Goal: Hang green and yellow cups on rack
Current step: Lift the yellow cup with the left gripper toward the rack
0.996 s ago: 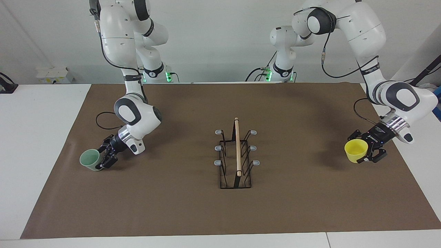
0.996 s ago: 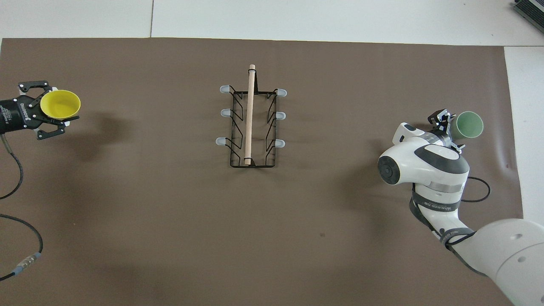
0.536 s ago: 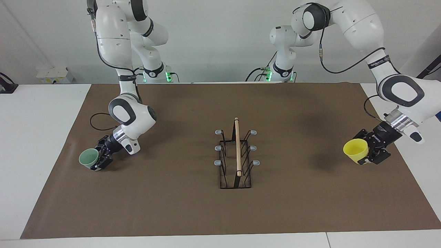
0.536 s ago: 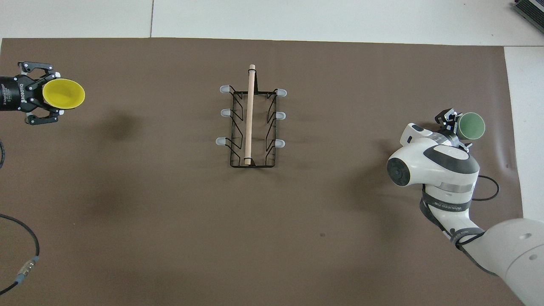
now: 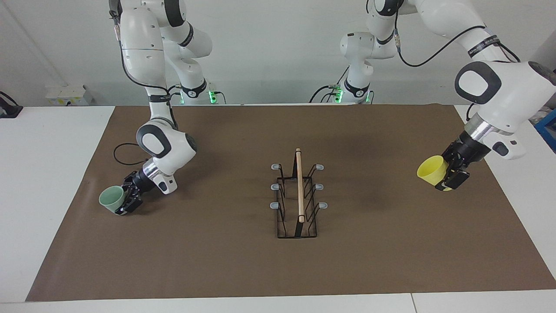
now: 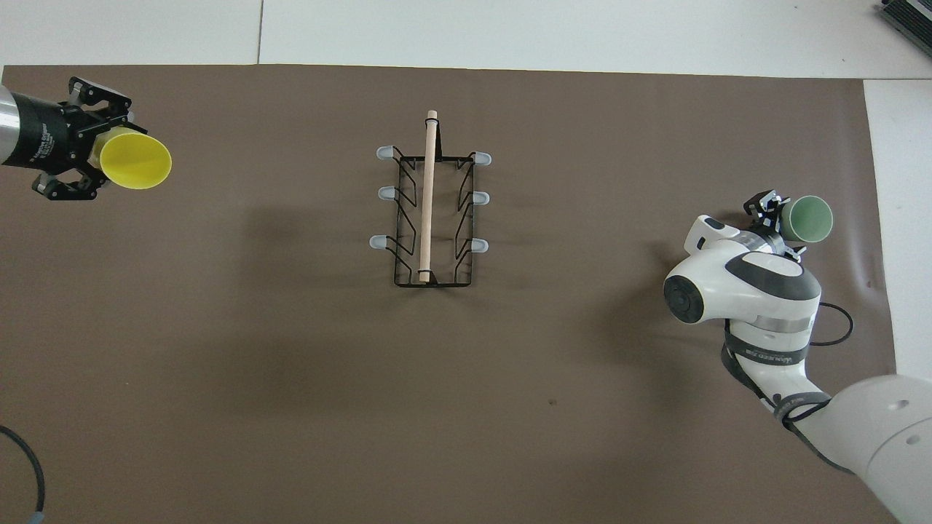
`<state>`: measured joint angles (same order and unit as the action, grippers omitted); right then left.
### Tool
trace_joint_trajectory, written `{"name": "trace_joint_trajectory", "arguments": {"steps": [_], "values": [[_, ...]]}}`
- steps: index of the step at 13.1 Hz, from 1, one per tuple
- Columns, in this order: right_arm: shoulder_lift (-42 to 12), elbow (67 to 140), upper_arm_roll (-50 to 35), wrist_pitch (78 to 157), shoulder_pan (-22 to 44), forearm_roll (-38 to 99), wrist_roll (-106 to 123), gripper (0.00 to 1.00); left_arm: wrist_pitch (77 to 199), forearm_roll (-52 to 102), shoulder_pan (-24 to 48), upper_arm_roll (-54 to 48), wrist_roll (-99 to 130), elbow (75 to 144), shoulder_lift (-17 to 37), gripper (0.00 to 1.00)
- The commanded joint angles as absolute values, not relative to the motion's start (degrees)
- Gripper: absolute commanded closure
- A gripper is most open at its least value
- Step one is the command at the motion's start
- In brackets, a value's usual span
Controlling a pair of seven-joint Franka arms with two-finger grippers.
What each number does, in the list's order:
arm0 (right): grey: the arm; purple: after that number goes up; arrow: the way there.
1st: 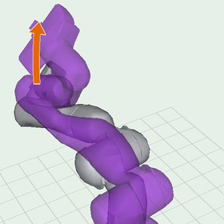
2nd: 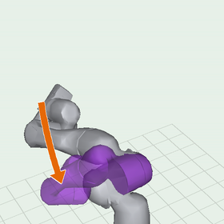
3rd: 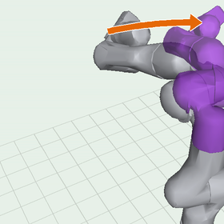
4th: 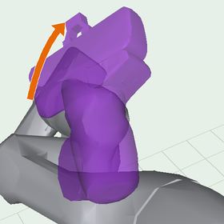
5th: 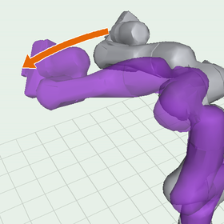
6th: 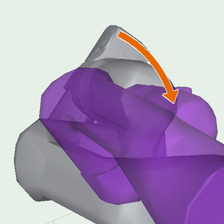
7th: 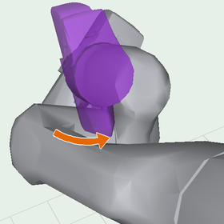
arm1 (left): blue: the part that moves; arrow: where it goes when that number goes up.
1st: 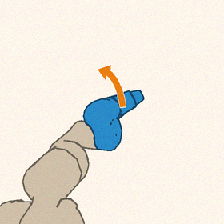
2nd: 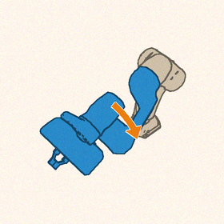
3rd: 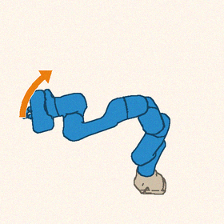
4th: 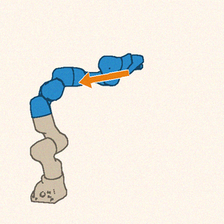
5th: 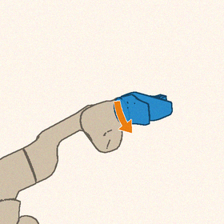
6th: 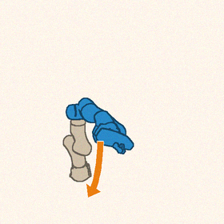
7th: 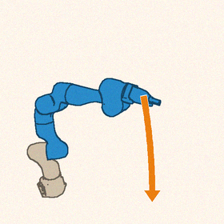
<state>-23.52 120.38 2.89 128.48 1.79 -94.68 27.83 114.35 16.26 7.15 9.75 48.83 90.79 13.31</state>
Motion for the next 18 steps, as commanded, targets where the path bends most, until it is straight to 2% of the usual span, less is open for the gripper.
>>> {"name": "trace_joint_trajectory", "arguments": {"steps": [1, 4, 7, 9, 11, 14, 15, 16, 18], "values": [[-23.2, 121.1, 2.5, 129.6, 0.9, -97.8, 26.0, 0.18, 115.6, 11.1, 6.5, 6.0, 49.3, 93.5, 9.5, 1.00], [-23.2, 121.1, 2.5, 129.5, 1.0, -98.2, 26.2, 0.23, 118.0, 4.2, 6.3, 0.5, 49.7, 98.1, 4.8, 1.00], [-23.2, 121.0, 2.5, 129.4, 1.1, -98.3, 26.5, 0.35, 129.4, 0.3, 4.3, -7.2, 49.7, 104.1, 2.9, 1.00], [-23.2, 121.0, 2.5, 129.2, 1.1, -98.2, 26.5, 0.39, 136.7, 0.1, 4.3, -10.4, 49.7, 108.8, 1.5, 1.00], [-23.2, 120.5, 2.5, 129.0, 1.5, -98.2, 27.5, 0.38, 147.4, 0.1, 4.3, -13.3, 49.7, 114.5, 0.3, 1.00], [-22.2, 120.1, 2.3, 130.2, 1.0, -96.1, 29.4, 0.39, 156.9, -4.3, 4.3, -17.0, 49.6, 120.6, -1.2, 1.00], [-21.0, 120.1, 2.3, 132.6, 0.9, -92.9, 30.6, 0.39, 159.6, -8.9, 4.3, -17.7, 49.7, 122.8, -1.5, 1.00], [-20.0, 120.2, 2.3, 134.6, 0.4, -89.9, 32.3, 0.44, 161.5, -10.3, 4.3, -18.3, 49.7, 124.4, -2.1, 1.00], [-18.6, 120.1, 2.2, 135.3, 0.1, -83.6, 35.2, 0.45, 167.2, -10.7, 4.3, -19.2, 49.9, 127.9, -3.0, 1.00]]}}
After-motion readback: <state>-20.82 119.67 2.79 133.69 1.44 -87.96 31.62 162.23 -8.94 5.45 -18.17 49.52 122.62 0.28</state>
